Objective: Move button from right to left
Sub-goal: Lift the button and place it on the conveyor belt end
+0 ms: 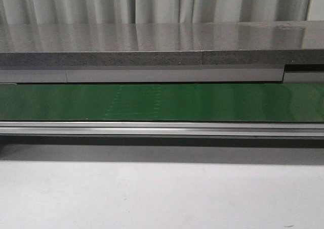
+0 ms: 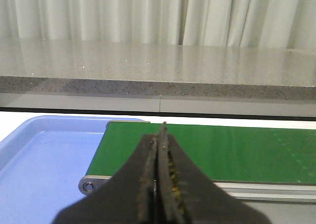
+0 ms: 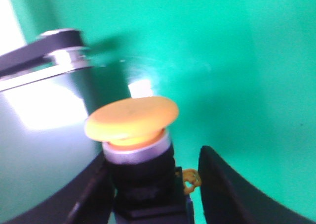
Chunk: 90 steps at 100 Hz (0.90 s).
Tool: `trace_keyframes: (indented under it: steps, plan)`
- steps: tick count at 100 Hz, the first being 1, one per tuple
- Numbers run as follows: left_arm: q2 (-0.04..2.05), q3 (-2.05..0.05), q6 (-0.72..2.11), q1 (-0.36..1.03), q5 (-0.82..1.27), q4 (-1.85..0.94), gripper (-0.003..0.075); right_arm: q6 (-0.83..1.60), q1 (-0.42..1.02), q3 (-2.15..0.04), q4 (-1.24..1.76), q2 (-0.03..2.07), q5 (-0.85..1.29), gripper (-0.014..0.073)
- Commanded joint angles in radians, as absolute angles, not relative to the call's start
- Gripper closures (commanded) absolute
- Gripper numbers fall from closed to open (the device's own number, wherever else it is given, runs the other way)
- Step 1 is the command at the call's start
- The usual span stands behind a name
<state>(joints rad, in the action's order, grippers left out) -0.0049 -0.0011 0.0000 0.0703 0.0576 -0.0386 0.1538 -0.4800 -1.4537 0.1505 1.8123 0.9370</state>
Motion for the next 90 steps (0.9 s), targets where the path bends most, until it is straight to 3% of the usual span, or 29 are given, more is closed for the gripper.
trace_keyframes:
  steps: [1, 17, 52, 62, 81, 90]
  plan:
    - [-0.036, 0.045, -0.012, 0.07, -0.021, -0.046, 0.0741, 0.156, -0.452, -1.483, 0.161, 1.714, 0.975, 0.0414]
    - [-0.036, 0.045, -0.012, 0.07, -0.021, -0.046, 0.0741, 0.156, -0.389, -1.475, 0.181, 1.703, 1.046, 0.0414]
    - [-0.036, 0.045, -0.012, 0.07, -0.021, -0.046, 0.0741, 0.156, -0.324, -1.374, 0.231, 1.726, 0.972, 0.0389]
    - [-0.036, 0.045, -0.012, 0.07, -0.021, -0.046, 0.0741, 0.156, -0.317, -1.373, 0.231, 1.735, 0.968, 0.0289]
    - [-0.036, 0.045, -0.012, 0.07, -0.021, -0.046, 0.0741, 0.156, -0.305, -1.373, 0.242, 1.732, 0.933, -0.005]
    - [-0.036, 0.045, -0.012, 0.07, -0.021, -0.046, 0.0741, 0.156, -0.296, -1.373, 0.264, 1.72, 0.933, -0.0065]
